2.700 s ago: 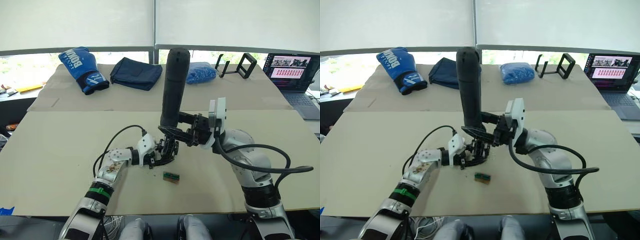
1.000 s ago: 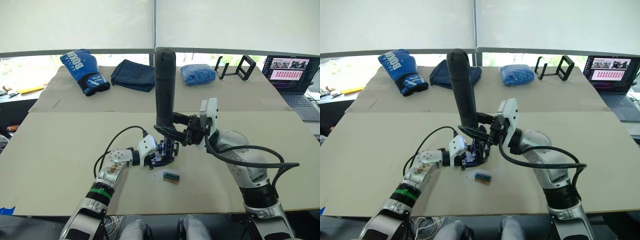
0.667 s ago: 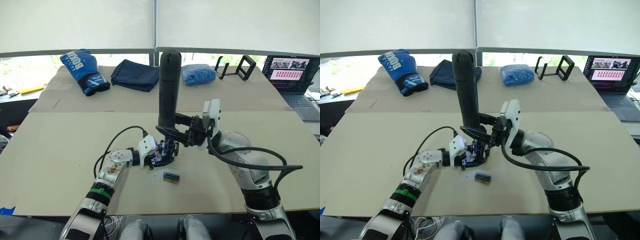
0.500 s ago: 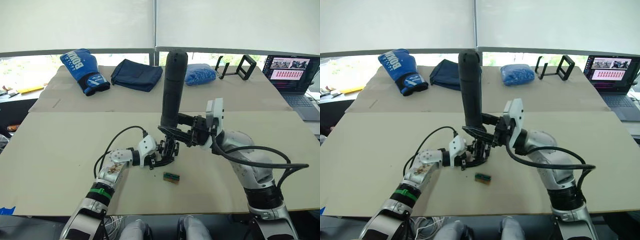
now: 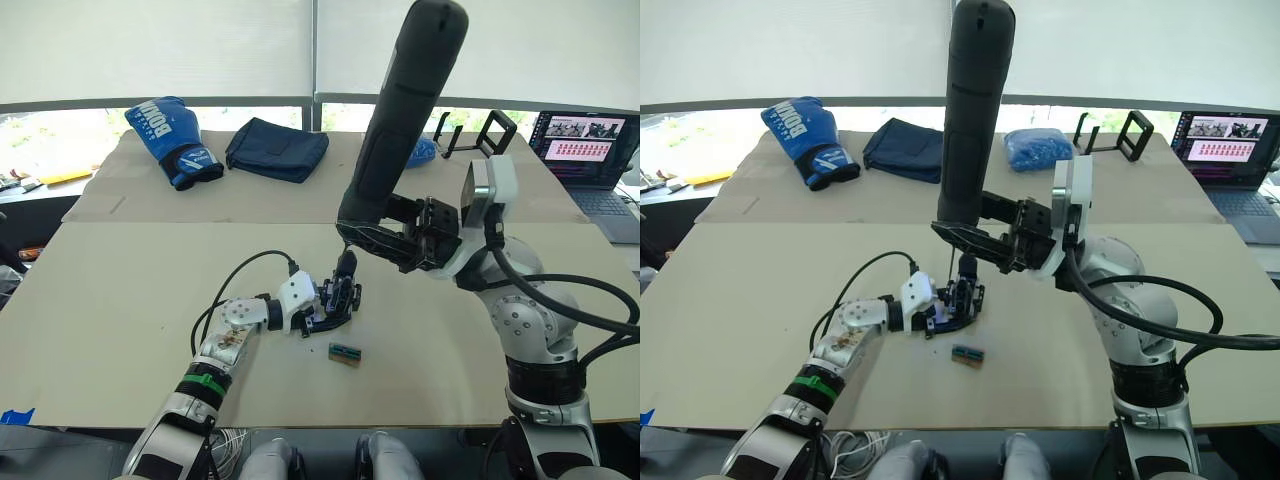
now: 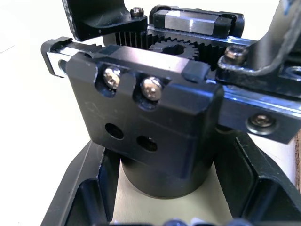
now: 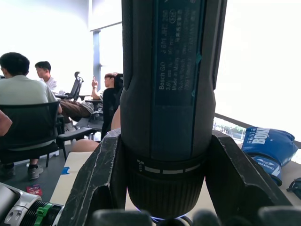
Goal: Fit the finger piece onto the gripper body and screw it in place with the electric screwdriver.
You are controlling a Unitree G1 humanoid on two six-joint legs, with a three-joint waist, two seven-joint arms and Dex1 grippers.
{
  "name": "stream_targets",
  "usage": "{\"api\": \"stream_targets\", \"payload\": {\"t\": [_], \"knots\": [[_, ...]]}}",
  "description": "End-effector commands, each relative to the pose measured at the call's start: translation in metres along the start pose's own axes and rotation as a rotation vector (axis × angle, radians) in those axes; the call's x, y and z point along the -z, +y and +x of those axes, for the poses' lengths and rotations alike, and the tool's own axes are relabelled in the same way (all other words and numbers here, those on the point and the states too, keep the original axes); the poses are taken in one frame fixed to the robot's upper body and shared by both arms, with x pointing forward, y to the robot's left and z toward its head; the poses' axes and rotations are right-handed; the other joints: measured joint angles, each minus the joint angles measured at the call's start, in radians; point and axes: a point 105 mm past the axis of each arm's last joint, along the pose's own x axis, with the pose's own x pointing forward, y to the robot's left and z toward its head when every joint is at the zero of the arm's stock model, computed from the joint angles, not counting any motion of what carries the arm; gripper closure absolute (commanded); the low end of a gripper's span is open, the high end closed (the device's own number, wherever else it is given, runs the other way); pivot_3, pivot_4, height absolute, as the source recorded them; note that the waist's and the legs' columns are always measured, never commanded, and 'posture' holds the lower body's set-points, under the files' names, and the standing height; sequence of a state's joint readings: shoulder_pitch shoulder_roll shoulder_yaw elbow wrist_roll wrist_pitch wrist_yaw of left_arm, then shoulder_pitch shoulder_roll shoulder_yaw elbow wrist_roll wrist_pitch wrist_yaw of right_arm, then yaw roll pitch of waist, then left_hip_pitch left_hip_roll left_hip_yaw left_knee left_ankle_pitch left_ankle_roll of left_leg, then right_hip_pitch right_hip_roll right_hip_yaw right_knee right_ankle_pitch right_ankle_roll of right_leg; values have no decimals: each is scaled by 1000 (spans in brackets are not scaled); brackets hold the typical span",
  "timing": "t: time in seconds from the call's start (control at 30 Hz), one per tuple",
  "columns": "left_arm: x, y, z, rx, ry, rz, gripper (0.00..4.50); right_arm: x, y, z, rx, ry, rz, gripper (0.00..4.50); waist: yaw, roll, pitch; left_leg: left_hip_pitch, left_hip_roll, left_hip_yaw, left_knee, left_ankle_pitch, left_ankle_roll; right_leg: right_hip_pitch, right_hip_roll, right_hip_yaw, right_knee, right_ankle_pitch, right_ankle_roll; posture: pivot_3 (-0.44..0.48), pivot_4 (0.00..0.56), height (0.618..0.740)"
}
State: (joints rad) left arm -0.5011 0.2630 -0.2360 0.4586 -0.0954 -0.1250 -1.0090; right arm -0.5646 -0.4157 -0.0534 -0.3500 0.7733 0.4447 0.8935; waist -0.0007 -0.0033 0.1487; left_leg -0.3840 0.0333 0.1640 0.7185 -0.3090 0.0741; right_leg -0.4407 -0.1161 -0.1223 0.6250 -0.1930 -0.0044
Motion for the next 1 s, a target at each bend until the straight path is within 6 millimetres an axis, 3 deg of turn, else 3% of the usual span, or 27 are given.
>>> {"api": "stream_targets", "payload": {"t": [0.03, 0.17, 0.33, 0.43, 0.6, 0.77, 0.9, 1.0], "knots": [[19, -5, -2, -1, 60, -80, 1669, -26, 6, -2, -20, -65, -79, 2586, 1, 0, 0, 0, 0, 0, 0, 0, 0, 0, 0, 0, 0, 0, 0, 0, 150, 740], [23, -7, -5, 8, 72, -103, 47, -31, 5, -6, -2, -64, -91, 2586, 1, 0, 0, 0, 0, 0, 0, 0, 0, 0, 0, 0, 0, 0, 0, 0, 150, 740], [25, -5, -12, -5, 74, -110, 47, -36, 5, -17, 30, -45, -103, 2586, 0, 0, 0, 0, 0, 0, -1, 0, 0, 0, 0, 0, -1, 0, 0, 0, 150, 740], [24, 0, -27, -38, 53, -125, 47, -37, 2, -41, 107, 9, -116, 2586, 0, 0, 0, 0, 0, 0, -2, 0, 0, 0, 0, 0, -1, 0, 0, 0, 150, 740], [24, -1, -79, -20, 35, -160, 47, -32, 4, -95, 244, 142, -167, 2586, -17, 0, 0, 2, 1, 0, -6, 1, -2, -1, 0, 0, -1, 0, 0, 0, 150, 740], [24, -2, -134, -20, 33, -53, 47, -21, 22, -133, 268, 266, -232, 2586, -15, 1, 1, 4, 3, 0, -8, 2, -4, -2, 2, 1, -1, -1, -1, 0, 150, 740], [35, -6, -167, 5, 92, 9, 47, -15, 26, -147, 318, 293, -255, 2586, -10, 1, 1, 1, 3, 0, -8, 1, -3, -4, 2, 1, -1, -6, 5, 0, 150, 740], [36, -14, -175, 38, 92, -5, 47, -10, 31, -145, 318, 284, -258, 2586, -8, 1, 1, 0, 2, 1, -7, 1, -3, -5, 0, 1, -2, -5, 5, 0, 150, 740]]}}
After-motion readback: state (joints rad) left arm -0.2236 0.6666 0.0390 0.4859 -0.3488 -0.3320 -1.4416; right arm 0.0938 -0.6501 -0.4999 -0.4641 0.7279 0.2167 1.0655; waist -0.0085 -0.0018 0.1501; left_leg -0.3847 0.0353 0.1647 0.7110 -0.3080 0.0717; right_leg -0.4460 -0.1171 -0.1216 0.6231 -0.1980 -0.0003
